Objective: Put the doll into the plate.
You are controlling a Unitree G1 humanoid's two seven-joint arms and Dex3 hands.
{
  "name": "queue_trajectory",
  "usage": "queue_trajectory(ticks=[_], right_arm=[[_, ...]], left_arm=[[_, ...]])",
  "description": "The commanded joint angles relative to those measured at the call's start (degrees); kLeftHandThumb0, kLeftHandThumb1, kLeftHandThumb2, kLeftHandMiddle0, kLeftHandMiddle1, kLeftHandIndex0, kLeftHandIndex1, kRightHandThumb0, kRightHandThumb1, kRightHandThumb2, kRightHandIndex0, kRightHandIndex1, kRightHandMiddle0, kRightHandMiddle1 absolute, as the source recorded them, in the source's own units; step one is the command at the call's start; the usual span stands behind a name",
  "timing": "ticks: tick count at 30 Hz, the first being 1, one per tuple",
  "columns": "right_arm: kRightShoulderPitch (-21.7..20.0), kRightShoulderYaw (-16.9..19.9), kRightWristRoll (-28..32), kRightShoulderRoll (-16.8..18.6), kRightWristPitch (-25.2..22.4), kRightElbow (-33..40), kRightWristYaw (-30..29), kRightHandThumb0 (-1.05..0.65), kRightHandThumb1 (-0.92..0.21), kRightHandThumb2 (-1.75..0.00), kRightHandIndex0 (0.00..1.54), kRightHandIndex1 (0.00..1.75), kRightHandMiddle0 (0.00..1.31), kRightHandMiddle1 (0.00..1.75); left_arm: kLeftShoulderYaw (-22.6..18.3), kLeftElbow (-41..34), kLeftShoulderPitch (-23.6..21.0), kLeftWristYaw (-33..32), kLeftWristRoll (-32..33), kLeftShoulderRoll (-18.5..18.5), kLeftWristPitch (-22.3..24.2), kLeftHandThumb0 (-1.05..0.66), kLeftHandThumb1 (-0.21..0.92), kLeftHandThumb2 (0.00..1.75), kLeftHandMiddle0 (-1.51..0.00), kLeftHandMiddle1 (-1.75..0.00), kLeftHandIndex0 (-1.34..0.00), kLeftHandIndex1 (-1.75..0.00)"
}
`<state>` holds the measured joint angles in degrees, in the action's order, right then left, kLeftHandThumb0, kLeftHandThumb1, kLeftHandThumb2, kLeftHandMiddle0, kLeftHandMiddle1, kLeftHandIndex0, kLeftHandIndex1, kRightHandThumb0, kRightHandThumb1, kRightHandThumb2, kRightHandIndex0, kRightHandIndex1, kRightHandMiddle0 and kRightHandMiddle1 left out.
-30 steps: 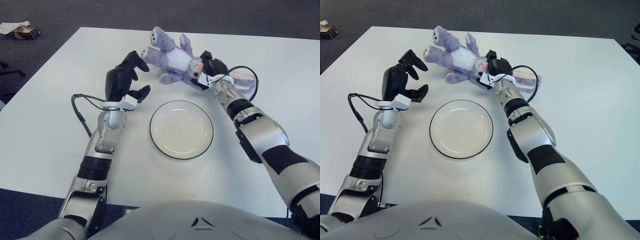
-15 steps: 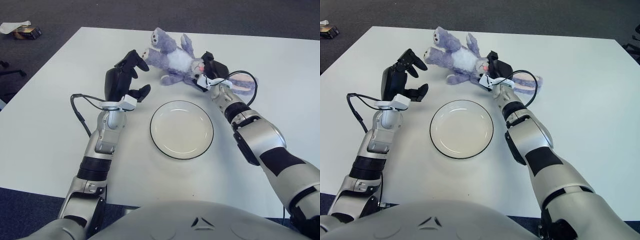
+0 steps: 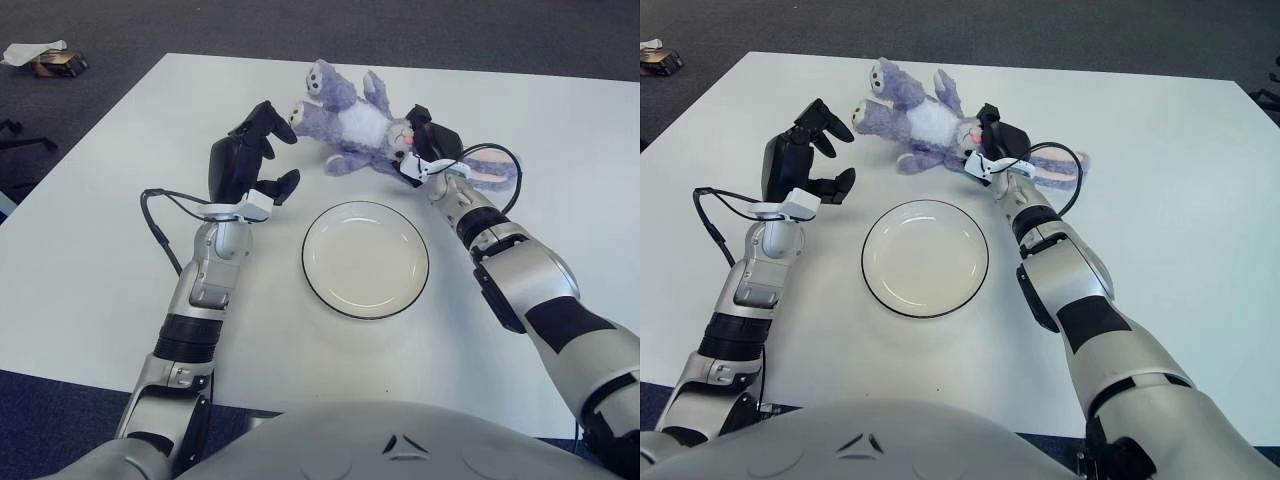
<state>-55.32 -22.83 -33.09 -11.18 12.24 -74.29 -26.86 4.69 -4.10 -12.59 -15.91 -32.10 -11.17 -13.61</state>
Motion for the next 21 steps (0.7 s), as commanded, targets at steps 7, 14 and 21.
queue_trajectory(ticks=[7, 14, 21], right_arm=[[0.90, 1.85, 2.71, -3.86, -3.44, 1.17, 14.14, 0.00, 0.03, -1.66, 0.91, 1.59, 0.65, 1.75], [-1.24, 4.20, 5.82, -6.06, -10.91, 7.83, 26.82, 0.00, 0.05, -1.68, 0.93, 1.59, 0.67, 1.75], [-0.93, 6.38, 8.54, -8.40, -15.35, 15.72, 35.88, 0.00, 0.06, -1.70, 0.94, 1.59, 0.68, 1.75]], left_arm=[[-0.64, -0.22, 0.63, 0.14, 0.27, -0.44, 0.61, -0.02, 0.11, 1.58, -0.81, -1.75, -0.50, -1.74], [-0.98, 0.30, 0.58, 0.26, 0.67, -0.84, 0.38, -0.01, 0.20, 1.46, -0.60, -1.75, -0.56, -1.75], [-1.22, 0.39, 0.65, 0.14, 0.53, -0.83, 0.75, -0.01, 0.22, 1.43, -0.57, -1.75, -0.56, -1.75]])
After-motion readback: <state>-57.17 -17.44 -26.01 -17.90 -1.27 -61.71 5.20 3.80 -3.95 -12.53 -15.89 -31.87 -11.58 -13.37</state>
